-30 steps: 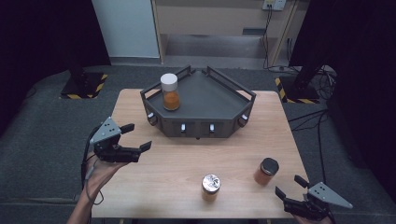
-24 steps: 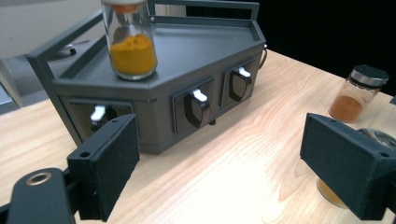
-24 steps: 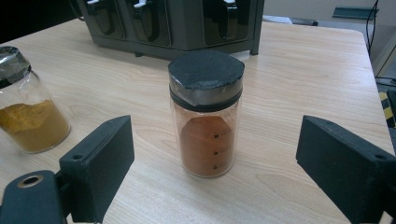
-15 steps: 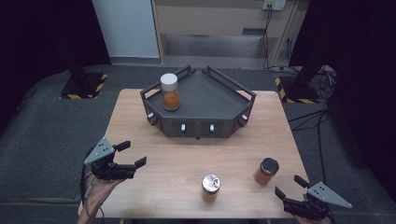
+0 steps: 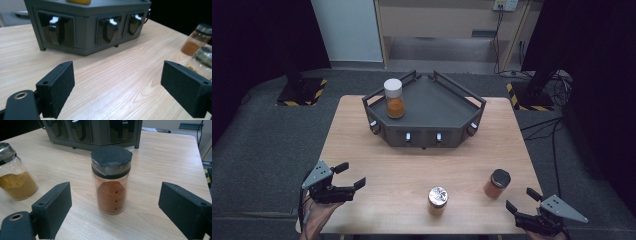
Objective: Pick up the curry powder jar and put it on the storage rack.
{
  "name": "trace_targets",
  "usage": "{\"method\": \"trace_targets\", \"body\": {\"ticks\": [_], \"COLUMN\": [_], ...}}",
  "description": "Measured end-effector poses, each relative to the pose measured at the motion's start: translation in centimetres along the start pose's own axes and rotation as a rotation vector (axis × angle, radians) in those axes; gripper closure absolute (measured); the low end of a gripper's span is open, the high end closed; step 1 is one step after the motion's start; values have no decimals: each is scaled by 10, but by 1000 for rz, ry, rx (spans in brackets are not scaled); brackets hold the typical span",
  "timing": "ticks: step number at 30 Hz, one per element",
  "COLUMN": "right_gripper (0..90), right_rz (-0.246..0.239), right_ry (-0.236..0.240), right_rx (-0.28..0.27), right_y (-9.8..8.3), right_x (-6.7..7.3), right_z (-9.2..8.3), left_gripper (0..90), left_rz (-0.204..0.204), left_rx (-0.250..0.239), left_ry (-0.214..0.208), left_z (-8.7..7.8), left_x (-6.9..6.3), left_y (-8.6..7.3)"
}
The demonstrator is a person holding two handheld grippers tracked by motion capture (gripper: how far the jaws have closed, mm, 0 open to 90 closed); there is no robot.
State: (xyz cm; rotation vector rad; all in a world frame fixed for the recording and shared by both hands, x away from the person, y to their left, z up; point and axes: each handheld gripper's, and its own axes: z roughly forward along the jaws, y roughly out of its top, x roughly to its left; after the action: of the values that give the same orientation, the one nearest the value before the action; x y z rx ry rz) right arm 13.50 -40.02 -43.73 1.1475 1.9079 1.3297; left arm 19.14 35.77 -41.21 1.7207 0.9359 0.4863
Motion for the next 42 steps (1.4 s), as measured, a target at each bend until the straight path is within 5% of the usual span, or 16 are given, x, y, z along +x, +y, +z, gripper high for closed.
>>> {"method": "trace_targets", "body": {"ticks": [21, 42], "right_gripper": [114, 114], "right_rz": [-3, -8], "right_ry": [2, 2], "right_rx": [2, 4], "right_y": [0, 1], "right_x": [0, 0], "right_z": [0, 1], "left_gripper": [111, 65], "left_rz": [-2, -9], "left_rx": [-23, -3], "left_ry": [9, 17], "left_z": [-6, -3], "left_x": [1, 4], "left_y": [-46, -50]}}
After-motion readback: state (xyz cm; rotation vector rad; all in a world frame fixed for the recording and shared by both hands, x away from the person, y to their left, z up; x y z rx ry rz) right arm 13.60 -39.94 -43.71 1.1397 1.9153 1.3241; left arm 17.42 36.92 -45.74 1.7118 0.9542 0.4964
